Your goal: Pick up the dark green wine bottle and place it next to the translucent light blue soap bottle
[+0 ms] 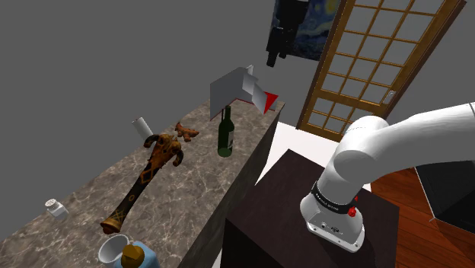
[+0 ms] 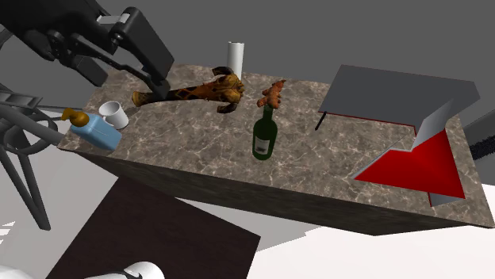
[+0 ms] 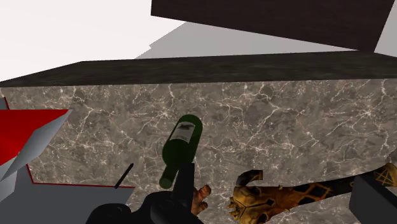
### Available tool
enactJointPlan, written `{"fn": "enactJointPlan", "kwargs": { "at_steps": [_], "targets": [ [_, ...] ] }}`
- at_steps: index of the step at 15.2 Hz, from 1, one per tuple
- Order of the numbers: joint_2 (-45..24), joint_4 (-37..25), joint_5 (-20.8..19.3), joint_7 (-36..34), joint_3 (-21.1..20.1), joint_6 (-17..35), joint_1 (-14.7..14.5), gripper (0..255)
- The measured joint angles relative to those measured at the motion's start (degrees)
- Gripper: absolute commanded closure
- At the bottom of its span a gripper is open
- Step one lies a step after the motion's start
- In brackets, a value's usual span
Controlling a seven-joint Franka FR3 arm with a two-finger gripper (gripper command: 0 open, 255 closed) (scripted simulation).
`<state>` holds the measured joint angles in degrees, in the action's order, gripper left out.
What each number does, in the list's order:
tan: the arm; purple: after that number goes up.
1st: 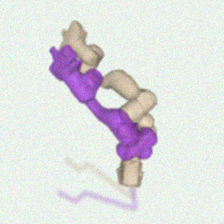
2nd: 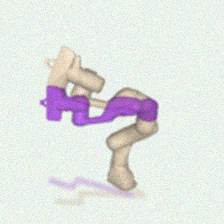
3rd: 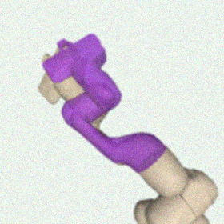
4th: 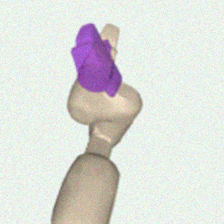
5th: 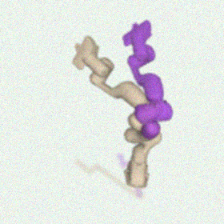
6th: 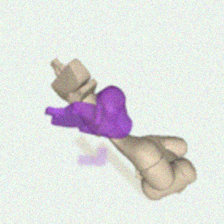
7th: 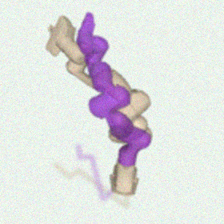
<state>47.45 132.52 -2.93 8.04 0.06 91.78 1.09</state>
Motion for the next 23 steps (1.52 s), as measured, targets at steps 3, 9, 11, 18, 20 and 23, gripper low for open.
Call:
{"fn": "enactJointPlan", "kwargs": {
  "at_steps": [3,9,11,18,20,23],
  "targets": [
    [-1.16,0.97,-0.18,0.45,0.53,2.00,0.07,0],
    [-8.95,4.49,-1.06,2.98,3.45,12.94,0.46,0],
    [-12.57,4.18,-1.27,4.17,4.63,16.17,0.61,0],
    [-25.23,3.99,-0.75,7.83,7.98,28.17,0.68,0],
    [-29.45,2.69,-0.19,9.19,8.95,30.95,0.64,0],
    [-36.17,0.43,1.16,11.13,10.05,35.07,0.43,0]
  ]
}}
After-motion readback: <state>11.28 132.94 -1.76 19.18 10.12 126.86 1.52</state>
